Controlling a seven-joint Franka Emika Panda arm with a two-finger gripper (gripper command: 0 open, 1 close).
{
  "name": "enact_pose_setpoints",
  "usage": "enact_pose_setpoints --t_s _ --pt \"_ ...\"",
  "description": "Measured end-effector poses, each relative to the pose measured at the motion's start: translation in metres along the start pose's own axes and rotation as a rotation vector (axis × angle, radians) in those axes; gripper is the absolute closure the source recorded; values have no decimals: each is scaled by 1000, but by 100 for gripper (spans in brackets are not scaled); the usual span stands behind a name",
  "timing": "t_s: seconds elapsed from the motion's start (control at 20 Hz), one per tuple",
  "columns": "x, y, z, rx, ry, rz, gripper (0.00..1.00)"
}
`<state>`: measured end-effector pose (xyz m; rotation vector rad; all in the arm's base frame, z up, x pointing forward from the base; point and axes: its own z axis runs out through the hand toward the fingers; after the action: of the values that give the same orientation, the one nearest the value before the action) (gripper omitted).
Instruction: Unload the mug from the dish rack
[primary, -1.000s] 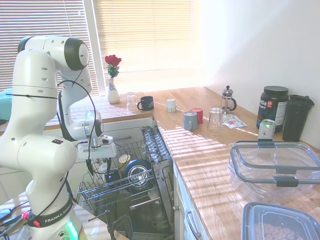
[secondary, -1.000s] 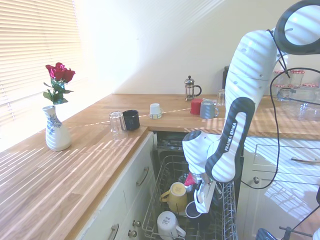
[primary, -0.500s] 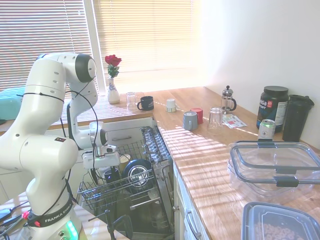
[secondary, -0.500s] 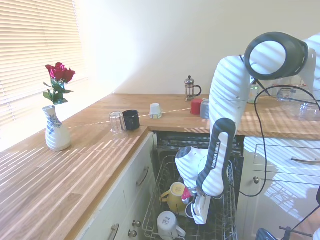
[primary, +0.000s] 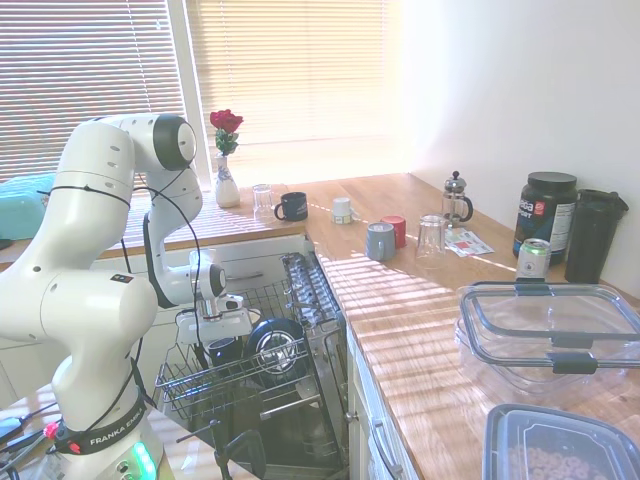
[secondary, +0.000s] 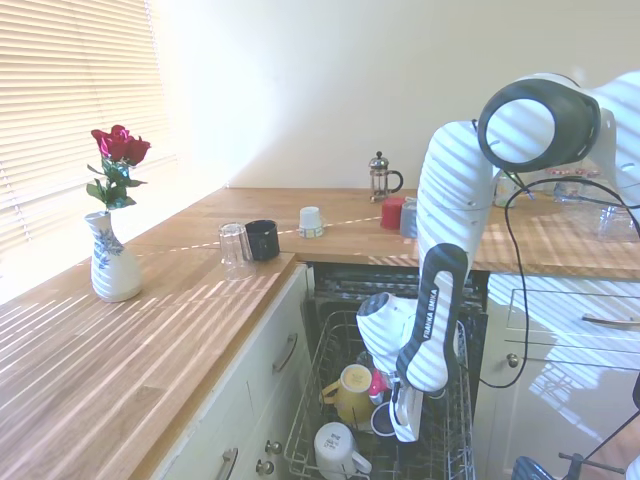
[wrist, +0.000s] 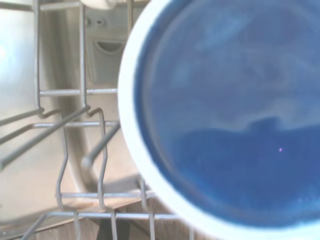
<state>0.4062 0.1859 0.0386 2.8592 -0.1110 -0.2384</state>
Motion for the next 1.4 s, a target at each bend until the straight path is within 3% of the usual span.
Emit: enact_pose_setpoints --t_s 0.65,1.4 --pt "18 -15 20 -35 -26 -23 100" --pt "18 -21 15 -48 -18 -21 100"
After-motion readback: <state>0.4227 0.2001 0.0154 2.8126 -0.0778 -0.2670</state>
